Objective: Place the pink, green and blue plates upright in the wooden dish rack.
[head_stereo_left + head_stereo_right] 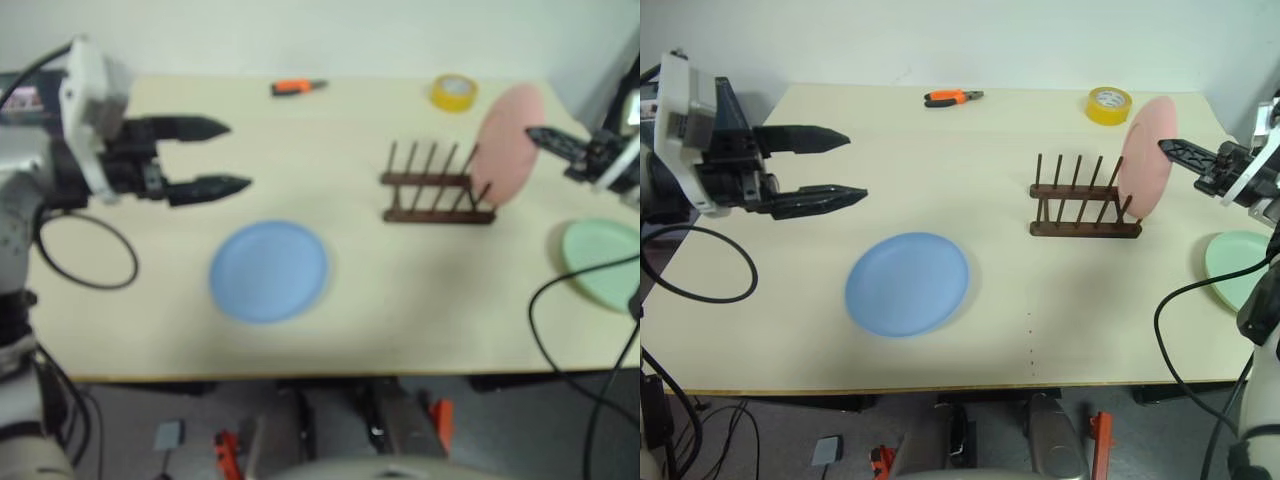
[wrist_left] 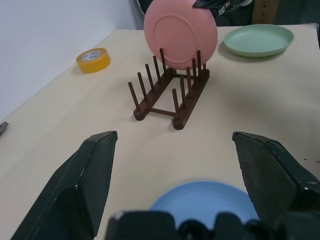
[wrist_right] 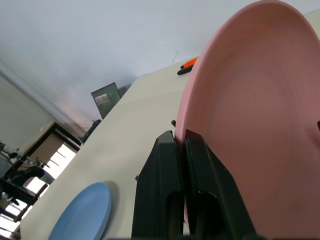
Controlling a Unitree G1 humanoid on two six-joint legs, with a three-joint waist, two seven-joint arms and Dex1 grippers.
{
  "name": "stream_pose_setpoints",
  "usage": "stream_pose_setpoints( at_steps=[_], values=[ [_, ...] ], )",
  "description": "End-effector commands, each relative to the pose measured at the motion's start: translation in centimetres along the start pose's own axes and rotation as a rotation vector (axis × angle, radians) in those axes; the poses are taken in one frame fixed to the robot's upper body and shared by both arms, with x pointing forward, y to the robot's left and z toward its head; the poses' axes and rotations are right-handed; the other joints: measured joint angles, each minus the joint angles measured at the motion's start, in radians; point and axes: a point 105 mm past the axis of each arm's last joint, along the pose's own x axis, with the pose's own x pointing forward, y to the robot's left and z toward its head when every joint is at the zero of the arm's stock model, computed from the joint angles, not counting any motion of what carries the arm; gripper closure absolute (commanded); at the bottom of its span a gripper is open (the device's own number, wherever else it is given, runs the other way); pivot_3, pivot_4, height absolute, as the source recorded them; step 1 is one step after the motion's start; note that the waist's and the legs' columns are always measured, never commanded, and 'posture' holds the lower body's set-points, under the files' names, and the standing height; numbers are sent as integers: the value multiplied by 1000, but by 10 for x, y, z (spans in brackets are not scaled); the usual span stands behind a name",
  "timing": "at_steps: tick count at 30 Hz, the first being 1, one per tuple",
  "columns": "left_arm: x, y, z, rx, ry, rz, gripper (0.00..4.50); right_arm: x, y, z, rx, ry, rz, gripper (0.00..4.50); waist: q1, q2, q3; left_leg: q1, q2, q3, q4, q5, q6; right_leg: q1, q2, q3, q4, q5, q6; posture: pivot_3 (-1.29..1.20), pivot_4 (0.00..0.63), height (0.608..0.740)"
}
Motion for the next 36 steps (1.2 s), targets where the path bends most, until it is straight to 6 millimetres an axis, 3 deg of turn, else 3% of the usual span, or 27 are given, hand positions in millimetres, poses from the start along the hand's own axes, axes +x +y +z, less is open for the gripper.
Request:
stream_pose_setpoints(
  at_steps=[1, 7, 17, 24, 30, 36],
  values=[
    [-6, 2, 16, 60, -15, 14, 445, -2, 2, 9, -24, -44, 6, 4500, 0, 0, 0, 0, 0, 0, 0, 0, 0, 0, 0, 0, 0, 0, 0, 0, 150, 740],
    [-8, 2, 17, 61, -10, 15, 445, 2, -1, 4, -60, -13, -10, 4500, -1, 0, 0, 0, 0, 0, 0, 0, 0, 0, 0, 0, 0, 0, 0, 0, 150, 740],
    [-3, 0, 17, 60, -14, 5, 417, -5, -4, 9, -136, 8, -50, 1090, -2, 0, 0, 0, 0, 0, 0, 0, 0, 0, 0, 0, 0, 0, 0, 0, 150, 740],
    [9, 1, 14, 57, -45, -27, 417, -25, -5, 26, -330, 70, -128, 1090, -1, 0, 0, 0, 0, 0, 0, 0, 0, 0, 0, 0, 0, 0, 0, 0, 150, 740],
    [24, 2, 18, 89, -103, -64, 417, -58, -1, 45, -463, 161, -203, 1090, 0, 0, 0, 0, 0, 1, 0, 0, 0, 0, 0, 1, 0, 0, 0, 0, 150, 740],
    [57, -9, 19, 104, -141, -141, 417, -107, 7, 63, -515, 173, -300, 1090, 6, 1, 0, 0, -1, 1, 0, 0, 0, 0, 0, 1, 0, 0, 0, 0, 150, 740]
  ],
)
